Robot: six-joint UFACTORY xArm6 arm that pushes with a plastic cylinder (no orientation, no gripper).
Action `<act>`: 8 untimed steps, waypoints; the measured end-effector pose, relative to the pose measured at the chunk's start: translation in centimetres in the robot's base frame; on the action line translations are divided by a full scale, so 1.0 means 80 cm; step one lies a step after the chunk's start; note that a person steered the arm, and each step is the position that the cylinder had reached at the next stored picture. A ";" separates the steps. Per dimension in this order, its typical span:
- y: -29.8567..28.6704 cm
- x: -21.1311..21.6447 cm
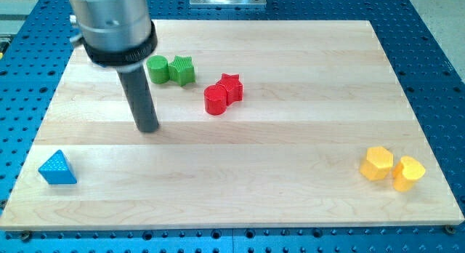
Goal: Move the blue cube into the triangle
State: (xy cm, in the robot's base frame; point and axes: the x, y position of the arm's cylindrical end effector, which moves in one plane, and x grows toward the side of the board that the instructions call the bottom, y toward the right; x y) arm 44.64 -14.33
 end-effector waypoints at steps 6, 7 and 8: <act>-0.126 -0.066; -0.122 -0.045; -0.115 -0.105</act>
State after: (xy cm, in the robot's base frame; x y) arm 36.22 -23.54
